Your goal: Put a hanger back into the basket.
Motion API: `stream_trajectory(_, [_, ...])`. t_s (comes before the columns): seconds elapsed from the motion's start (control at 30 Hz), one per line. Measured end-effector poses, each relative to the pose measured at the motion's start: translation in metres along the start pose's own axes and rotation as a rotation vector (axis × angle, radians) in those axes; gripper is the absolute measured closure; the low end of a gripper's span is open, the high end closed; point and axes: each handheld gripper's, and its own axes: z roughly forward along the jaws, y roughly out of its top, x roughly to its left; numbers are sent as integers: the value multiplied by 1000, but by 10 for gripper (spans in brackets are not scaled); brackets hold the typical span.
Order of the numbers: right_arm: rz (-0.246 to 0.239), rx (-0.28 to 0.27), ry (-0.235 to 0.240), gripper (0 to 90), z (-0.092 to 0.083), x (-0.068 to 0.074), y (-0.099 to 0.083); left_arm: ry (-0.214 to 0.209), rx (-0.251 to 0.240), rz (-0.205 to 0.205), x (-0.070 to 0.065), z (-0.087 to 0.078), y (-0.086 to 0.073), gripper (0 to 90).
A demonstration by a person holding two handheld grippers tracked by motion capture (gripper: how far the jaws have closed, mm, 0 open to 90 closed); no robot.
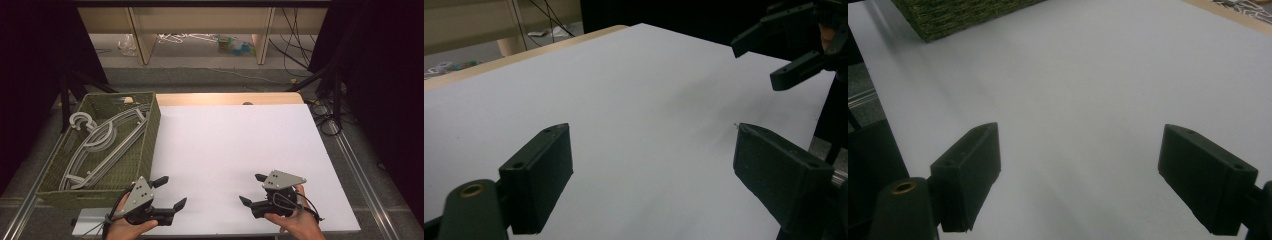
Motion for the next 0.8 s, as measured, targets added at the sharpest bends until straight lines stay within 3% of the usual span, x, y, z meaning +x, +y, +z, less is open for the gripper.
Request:
stream_trajectory(0.17, [8, -5, 1, 175, -5, 6, -7, 14, 8, 16, 4, -3, 1, 160])
stream_trajectory(0.2, [17, -1, 4, 169, -6, 8, -7, 14, 8, -7, 4, -3, 0, 160])
stream_trajectory(0.27, [4, -10, 0, 169, -7, 9, -8, 14, 9, 7, 6, -4, 1, 162])
stream_trajectory(0.3, [1, -13, -5, 169, -8, 9, -8, 15, 10, -13, 6, -4, 1, 162])
stream_trajectory(0.53, [13, -32, -11, 169, -8, 8, -7, 12, -4, -17, 8, -7, 2, 162])
stream_trajectory(0.67, [20, -29, -9, 171, -8, 8, -7, 10, -1, -14, 7, -6, 2, 162])
stream_trajectory(0.73, [19, -30, -13, 170, -8, 8, -7, 4, -4, 7, 9, -7, 3, 161])
stream_trajectory(0.8, [15, -27, -16, 171, -7, 8, -7, 5, -4, -16, 8, -7, 3, 161])
